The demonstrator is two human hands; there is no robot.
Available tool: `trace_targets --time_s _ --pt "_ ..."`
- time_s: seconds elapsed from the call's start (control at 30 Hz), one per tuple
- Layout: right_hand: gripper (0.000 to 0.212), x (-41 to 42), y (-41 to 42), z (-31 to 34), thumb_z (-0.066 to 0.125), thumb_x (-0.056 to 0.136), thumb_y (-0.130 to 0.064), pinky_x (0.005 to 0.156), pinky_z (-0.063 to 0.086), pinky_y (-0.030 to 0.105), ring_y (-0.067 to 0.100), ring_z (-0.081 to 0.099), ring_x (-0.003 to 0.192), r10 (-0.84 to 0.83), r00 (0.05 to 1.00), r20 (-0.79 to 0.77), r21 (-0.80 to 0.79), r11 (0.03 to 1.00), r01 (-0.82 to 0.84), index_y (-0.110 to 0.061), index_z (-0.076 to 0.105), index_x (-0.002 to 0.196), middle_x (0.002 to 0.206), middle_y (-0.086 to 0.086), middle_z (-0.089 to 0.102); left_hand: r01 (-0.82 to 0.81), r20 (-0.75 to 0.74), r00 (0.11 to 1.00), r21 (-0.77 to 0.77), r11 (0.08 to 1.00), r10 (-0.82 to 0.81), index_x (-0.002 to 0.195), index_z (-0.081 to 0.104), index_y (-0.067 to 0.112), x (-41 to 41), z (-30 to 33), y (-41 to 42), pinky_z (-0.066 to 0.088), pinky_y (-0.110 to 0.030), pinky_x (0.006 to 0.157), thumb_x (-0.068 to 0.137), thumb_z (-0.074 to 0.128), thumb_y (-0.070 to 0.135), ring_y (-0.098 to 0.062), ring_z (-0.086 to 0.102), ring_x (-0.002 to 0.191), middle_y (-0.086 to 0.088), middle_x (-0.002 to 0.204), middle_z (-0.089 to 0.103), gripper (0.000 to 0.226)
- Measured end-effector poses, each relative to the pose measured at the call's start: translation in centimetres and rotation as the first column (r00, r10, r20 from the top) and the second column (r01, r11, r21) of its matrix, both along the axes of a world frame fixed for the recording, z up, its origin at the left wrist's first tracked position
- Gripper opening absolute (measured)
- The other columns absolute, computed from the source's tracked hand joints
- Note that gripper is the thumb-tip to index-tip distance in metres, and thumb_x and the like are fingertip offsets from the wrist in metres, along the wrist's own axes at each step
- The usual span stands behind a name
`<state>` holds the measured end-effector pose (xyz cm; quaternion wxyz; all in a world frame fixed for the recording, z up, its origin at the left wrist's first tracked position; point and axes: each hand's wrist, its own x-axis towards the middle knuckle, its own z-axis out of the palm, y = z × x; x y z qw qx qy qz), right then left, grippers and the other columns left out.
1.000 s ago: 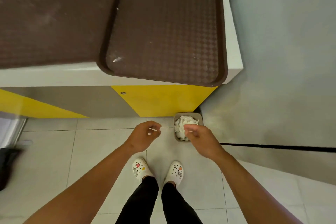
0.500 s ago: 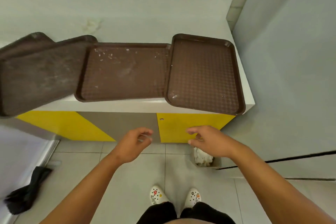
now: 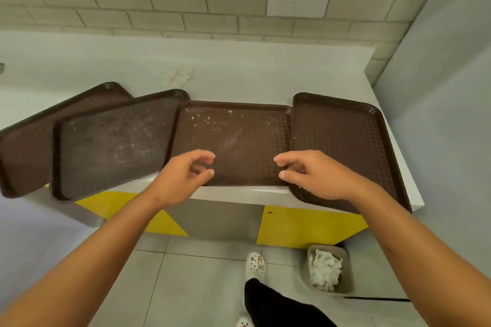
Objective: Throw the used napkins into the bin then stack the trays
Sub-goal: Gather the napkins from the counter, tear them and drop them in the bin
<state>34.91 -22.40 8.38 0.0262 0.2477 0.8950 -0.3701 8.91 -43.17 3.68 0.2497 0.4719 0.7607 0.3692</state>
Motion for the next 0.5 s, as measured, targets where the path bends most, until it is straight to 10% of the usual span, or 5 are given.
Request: trace_targets --time_s 0.5 --pt "0.038 -15.4 11.4 -1.4 0.062 0.097 -0.041 0.103 0.050 0.030 -0.003 0.062 0.108 -0.003 1.000 0.020 0.001 1.000 0.003 -0.038 0.059 0.135 0.125 -0.020 0.065 -0.177 -0.265 0.951 -0.033 0.984 0.162 0.124 0.063 0.025 -18.7 1.3 10.3 0.045 -0.027 0.104 0.089 0.070 0.028 -0.008 0.063 0.111 0.008 0.118 0.068 0.035"
